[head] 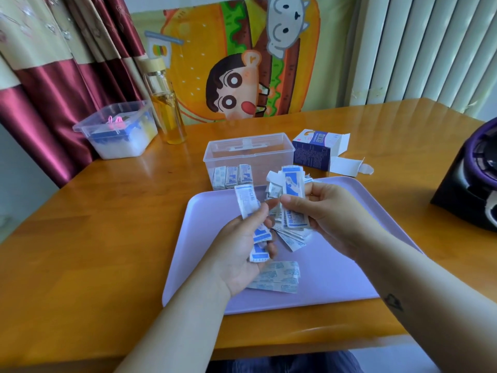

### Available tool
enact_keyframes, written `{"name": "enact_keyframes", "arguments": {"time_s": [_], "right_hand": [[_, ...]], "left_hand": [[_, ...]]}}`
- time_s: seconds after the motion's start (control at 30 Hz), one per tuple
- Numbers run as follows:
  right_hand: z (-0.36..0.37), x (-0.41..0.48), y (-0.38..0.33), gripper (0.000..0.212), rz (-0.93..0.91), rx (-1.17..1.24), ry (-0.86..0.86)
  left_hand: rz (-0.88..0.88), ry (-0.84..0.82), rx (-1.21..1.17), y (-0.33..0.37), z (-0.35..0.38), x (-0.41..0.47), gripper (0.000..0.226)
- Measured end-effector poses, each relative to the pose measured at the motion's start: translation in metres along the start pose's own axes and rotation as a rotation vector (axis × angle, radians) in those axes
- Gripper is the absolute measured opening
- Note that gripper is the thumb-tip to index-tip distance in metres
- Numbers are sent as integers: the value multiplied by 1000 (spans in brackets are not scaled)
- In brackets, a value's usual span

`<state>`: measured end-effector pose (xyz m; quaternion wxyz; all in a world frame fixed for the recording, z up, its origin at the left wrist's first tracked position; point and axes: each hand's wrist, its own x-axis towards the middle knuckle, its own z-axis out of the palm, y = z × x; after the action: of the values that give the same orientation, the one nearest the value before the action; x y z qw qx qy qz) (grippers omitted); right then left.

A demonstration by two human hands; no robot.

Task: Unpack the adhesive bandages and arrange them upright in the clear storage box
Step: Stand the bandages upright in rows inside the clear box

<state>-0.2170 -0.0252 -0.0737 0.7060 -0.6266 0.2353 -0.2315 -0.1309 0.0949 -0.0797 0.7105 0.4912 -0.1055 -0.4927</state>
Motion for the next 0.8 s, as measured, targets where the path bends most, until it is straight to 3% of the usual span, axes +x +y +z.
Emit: {"name": "enact_keyframes", "arguments": {"time_s": [0.17, 0.27, 0.37, 0.53, 0.67, 0.8], "right_hand": [[2, -3, -3, 30, 34, -101, -103], [6, -5, -2, 9, 26, -216, -121], [16, -9, -3, 11, -37, -437, -67], [27, -14, 5, 40, -277, -841, 113], [10, -10, -4, 48, -297, -803, 95], [-26, 18, -1, 34, -287, -831, 294]], "left_hand": [[-84, -85, -125, 3, 3, -1, 58], [-109, -135, -164, 2, 7, -3, 65], [-128, -131, -178, -2, 8, -3, 60], [-112, -62, -170, -7, 10, -4, 25], [-120, -19, -320, -3, 5, -3, 21], [-137, 8, -402, -1, -3, -1, 25]]}}
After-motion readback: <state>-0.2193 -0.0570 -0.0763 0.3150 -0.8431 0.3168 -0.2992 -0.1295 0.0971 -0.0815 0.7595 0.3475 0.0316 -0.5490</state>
